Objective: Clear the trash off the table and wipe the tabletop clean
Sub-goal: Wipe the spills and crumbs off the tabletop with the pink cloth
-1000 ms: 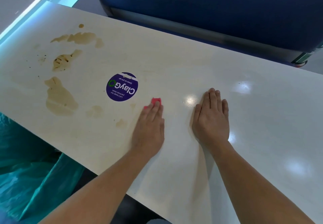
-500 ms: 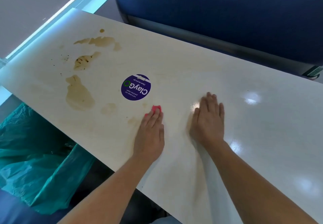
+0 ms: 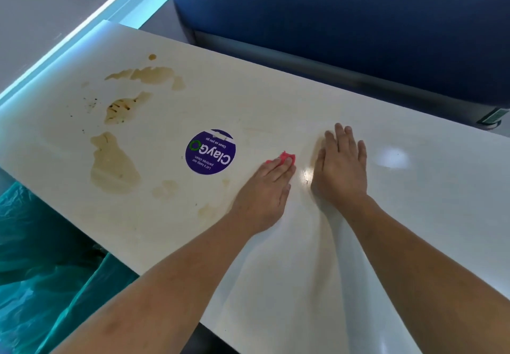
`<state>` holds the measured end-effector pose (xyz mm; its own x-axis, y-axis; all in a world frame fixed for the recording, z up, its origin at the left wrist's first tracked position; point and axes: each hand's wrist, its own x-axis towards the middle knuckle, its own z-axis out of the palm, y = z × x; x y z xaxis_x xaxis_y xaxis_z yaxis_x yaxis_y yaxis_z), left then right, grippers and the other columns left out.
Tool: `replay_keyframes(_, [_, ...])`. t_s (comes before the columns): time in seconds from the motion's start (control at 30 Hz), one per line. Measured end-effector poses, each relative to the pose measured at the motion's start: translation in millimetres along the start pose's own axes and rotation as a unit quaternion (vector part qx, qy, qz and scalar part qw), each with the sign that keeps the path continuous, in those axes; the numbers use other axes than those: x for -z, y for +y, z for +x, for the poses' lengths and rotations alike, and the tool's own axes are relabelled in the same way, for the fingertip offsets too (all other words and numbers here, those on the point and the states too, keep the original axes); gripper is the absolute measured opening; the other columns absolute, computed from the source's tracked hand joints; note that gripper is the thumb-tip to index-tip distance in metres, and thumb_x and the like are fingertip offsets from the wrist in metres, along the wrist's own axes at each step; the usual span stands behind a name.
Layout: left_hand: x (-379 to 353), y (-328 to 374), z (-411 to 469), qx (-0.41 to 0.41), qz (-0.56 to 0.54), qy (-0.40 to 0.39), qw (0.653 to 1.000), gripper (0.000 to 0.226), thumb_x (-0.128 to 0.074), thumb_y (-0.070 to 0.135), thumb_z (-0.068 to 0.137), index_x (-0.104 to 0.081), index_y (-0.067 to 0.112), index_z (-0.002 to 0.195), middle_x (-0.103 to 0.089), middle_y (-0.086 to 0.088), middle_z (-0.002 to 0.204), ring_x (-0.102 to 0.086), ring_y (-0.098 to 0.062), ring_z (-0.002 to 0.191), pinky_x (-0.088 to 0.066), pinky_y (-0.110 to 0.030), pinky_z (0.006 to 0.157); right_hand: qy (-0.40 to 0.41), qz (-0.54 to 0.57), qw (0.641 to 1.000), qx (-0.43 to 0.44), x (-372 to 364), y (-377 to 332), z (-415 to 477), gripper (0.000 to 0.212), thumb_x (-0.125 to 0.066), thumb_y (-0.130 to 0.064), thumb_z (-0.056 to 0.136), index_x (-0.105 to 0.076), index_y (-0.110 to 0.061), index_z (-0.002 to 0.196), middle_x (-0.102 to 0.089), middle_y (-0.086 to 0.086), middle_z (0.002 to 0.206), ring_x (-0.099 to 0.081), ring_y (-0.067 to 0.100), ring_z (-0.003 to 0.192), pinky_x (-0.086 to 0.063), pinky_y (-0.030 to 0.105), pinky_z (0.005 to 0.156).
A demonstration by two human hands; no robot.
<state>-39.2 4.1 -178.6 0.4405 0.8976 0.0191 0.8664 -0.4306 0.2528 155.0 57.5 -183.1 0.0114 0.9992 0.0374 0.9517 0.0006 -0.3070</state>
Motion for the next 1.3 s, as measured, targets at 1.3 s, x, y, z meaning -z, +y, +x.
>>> replay_keyframes(1.3, [19.8,-34.3,90.5,0.122,0.067,-0.012,0.990,0.055,-0.019,0.025,0.109,-0.018,0.005,0.161,-0.008,-0.007,0.171,-0.001,-0.019,0.158,-0.004,-0.036,0.127,-0.030,-0.028,0.999,-0.029,-8.5,5.3,31.1,0.067,0.000,-0.045,0.104,-0.007,-0.013,0.162,-0.004,0.001,0.171,0.007,0.019,0.157,-0.001,0.051,0.127])
